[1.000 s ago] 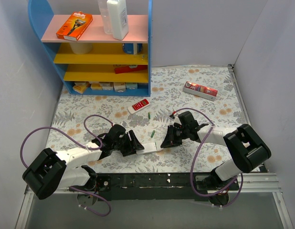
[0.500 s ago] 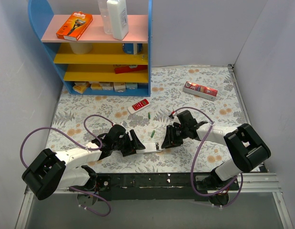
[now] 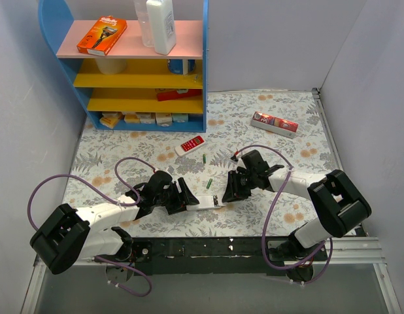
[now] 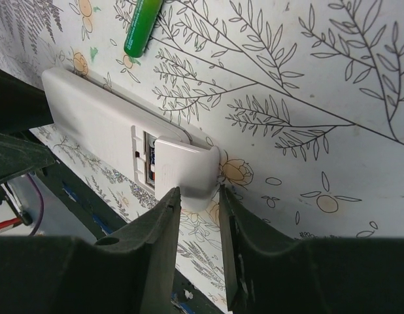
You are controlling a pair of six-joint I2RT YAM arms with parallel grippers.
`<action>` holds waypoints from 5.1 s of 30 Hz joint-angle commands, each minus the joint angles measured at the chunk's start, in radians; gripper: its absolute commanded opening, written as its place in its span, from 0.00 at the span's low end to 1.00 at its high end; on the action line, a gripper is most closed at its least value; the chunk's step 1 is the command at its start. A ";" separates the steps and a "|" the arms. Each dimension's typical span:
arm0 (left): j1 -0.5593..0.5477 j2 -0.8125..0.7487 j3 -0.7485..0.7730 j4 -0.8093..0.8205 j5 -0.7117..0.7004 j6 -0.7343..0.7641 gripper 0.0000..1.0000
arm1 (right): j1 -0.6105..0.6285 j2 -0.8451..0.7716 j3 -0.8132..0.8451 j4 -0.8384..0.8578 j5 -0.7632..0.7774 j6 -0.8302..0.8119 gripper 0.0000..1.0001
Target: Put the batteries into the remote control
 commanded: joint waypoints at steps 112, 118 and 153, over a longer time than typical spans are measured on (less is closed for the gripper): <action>-0.033 0.020 -0.020 -0.087 -0.090 0.009 0.61 | 0.245 0.035 0.256 -0.213 0.234 -0.613 0.43; -0.033 0.027 -0.015 -0.089 -0.087 0.011 0.58 | 0.268 0.049 0.238 -0.208 0.236 -0.621 0.42; -0.065 0.018 -0.021 -0.094 -0.092 -0.017 0.41 | 0.393 0.015 0.203 -0.234 0.584 -0.141 0.37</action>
